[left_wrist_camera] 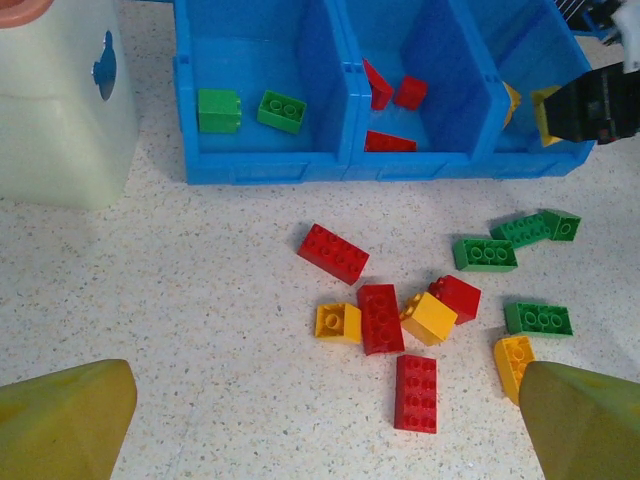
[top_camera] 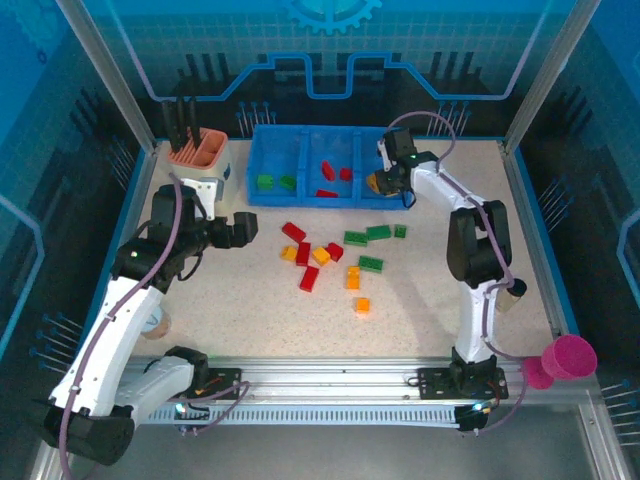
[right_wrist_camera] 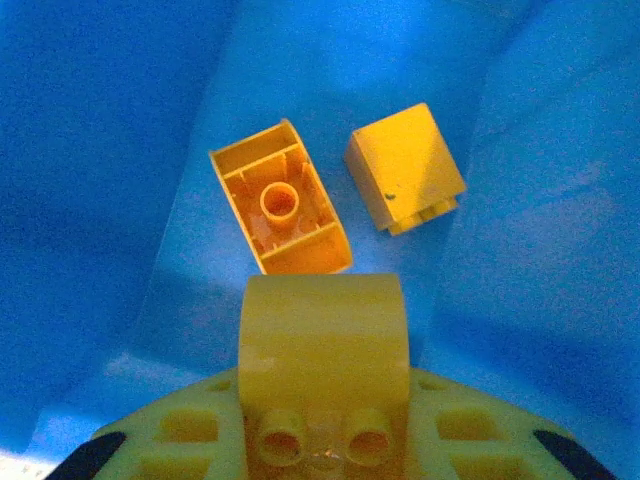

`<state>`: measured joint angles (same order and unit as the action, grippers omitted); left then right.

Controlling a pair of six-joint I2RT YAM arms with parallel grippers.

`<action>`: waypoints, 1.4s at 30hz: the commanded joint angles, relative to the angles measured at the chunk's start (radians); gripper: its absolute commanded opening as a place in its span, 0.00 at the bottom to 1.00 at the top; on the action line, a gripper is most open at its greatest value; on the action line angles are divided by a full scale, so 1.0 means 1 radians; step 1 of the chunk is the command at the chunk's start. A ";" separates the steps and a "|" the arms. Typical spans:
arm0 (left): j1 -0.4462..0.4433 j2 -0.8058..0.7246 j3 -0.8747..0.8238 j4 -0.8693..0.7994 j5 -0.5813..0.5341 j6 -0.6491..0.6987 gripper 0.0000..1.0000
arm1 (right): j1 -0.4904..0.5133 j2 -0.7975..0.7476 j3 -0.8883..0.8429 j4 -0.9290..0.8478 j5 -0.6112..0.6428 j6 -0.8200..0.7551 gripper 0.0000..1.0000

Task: Sort the legos into containers by color
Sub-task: Place the lego in the container, then pick up the lego from the center of the table.

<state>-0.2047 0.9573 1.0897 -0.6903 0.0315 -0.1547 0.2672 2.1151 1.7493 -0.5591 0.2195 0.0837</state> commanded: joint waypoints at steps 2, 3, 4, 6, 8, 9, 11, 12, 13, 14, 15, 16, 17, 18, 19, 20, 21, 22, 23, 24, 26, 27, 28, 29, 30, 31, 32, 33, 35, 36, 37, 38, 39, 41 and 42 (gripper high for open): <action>0.013 -0.010 -0.011 -0.009 0.025 -0.016 0.99 | -0.011 0.066 0.085 0.010 -0.010 -0.029 0.30; 0.013 -0.008 -0.011 -0.011 0.029 -0.017 0.99 | -0.011 0.081 0.097 0.004 -0.009 -0.032 0.31; 0.013 -0.006 -0.012 -0.014 0.031 -0.017 0.99 | -0.011 0.092 0.105 0.002 -0.007 -0.034 0.32; 0.013 -0.002 -0.011 -0.018 0.033 -0.015 0.99 | -0.011 0.103 0.109 0.002 -0.009 -0.035 0.34; 0.013 0.000 -0.010 -0.024 0.031 -0.011 0.99 | -0.011 0.102 0.105 0.001 -0.012 -0.034 0.38; 0.013 0.000 -0.008 -0.023 0.031 -0.009 0.99 | -0.010 0.099 0.104 -0.001 -0.014 -0.033 0.40; 0.013 0.000 -0.008 -0.023 0.030 -0.009 0.99 | -0.008 0.090 0.100 -0.004 -0.014 -0.032 0.43; 0.013 0.000 -0.007 -0.023 0.029 -0.008 0.99 | -0.005 0.084 0.100 -0.008 -0.014 -0.033 0.44; 0.013 0.000 -0.005 -0.023 0.027 -0.009 0.99 | -0.004 0.077 0.100 -0.012 -0.014 -0.034 0.46; 0.013 0.000 -0.005 -0.021 0.027 -0.008 0.99 | 0.000 0.066 0.101 -0.018 -0.014 -0.036 0.47; 0.013 0.000 -0.004 -0.021 0.027 -0.009 0.99 | 0.004 0.054 0.099 -0.023 -0.015 -0.036 0.47; 0.013 0.000 -0.003 -0.020 0.027 -0.008 0.99 | 0.009 0.041 0.098 -0.025 -0.016 -0.040 0.48; 0.013 0.000 -0.004 -0.018 0.028 -0.009 0.99 | 0.016 0.024 0.098 -0.032 -0.016 -0.041 0.48; 0.013 0.000 -0.004 -0.016 0.028 -0.010 0.99 | 0.024 0.007 0.098 -0.043 -0.014 -0.040 0.48; 0.013 0.000 -0.004 -0.014 0.030 -0.012 0.99 | 0.032 -0.008 0.098 -0.058 -0.014 -0.037 0.48; 0.013 0.000 -0.005 -0.010 0.032 -0.011 0.99 | 0.042 -0.028 0.096 -0.076 -0.009 -0.029 0.48; 0.013 0.000 -0.005 -0.006 0.034 -0.013 0.99 | 0.051 -0.053 0.085 -0.090 -0.005 -0.014 0.48; 0.013 0.000 -0.007 -0.003 0.037 -0.011 0.99 | 0.055 -0.075 0.072 -0.100 -0.015 0.004 0.49; 0.013 0.000 -0.012 0.004 0.038 -0.008 0.99 | 0.056 -0.102 0.061 -0.116 -0.035 0.029 0.49; 0.013 0.000 -0.022 0.016 0.042 -0.002 0.99 | 0.058 -0.129 0.049 -0.131 -0.053 0.053 0.50; 0.013 0.001 -0.045 0.040 0.042 0.015 0.99 | 0.064 -0.184 0.021 -0.164 -0.071 0.102 0.51; 0.013 0.003 -0.054 0.049 0.047 0.024 0.99 | 0.068 -0.214 0.005 -0.186 -0.073 0.131 0.52; 0.013 0.003 -0.058 0.056 0.050 0.030 0.99 | 0.079 -0.242 -0.018 -0.204 -0.069 0.162 0.52; 0.013 0.001 -0.064 0.063 0.055 0.035 0.99 | 0.091 -0.275 -0.050 -0.219 -0.071 0.198 0.52; 0.012 -0.002 -0.066 0.068 0.056 0.039 0.99 | 0.107 -0.308 -0.086 -0.232 -0.072 0.246 0.54; 0.013 -0.008 -0.070 0.072 0.055 0.040 0.99 | 0.118 -0.336 -0.131 -0.231 -0.092 0.297 0.56; 0.013 -0.017 -0.077 0.080 0.056 0.041 0.99 | 0.126 -0.364 -0.180 -0.229 -0.143 0.356 0.57; 0.013 -0.029 -0.089 0.096 0.056 0.040 0.99 | 0.142 -0.395 -0.237 -0.220 -0.176 0.414 0.58; 0.013 -0.051 -0.110 0.123 0.061 0.038 0.99 | 0.192 -0.445 -0.344 -0.185 -0.185 0.485 0.58; 0.014 -0.057 -0.116 0.131 0.065 0.037 0.99 | 0.224 -0.466 -0.394 -0.172 -0.176 0.517 0.58; 0.014 -0.061 -0.118 0.135 0.069 0.037 0.99 | 0.248 -0.475 -0.429 -0.165 -0.174 0.545 0.59; 0.014 -0.063 -0.119 0.137 0.077 0.039 0.99 | 0.272 -0.478 -0.461 -0.158 -0.177 0.574 0.60; 0.014 -0.066 -0.117 0.135 0.087 0.040 0.99 | 0.304 -0.475 -0.488 -0.148 -0.182 0.592 0.62; 0.013 -0.075 -0.118 0.132 0.106 0.037 0.99 | 0.355 -0.452 -0.513 -0.148 -0.187 0.613 0.66; 0.013 -0.086 -0.125 0.135 0.112 0.034 0.99 | 0.375 -0.434 -0.513 -0.161 -0.183 0.620 0.68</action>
<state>-0.2028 0.8986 0.9817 -0.5880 0.0929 -0.1303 0.5980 1.6573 1.2503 -0.7147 0.0582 0.5972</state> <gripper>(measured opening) 0.993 0.668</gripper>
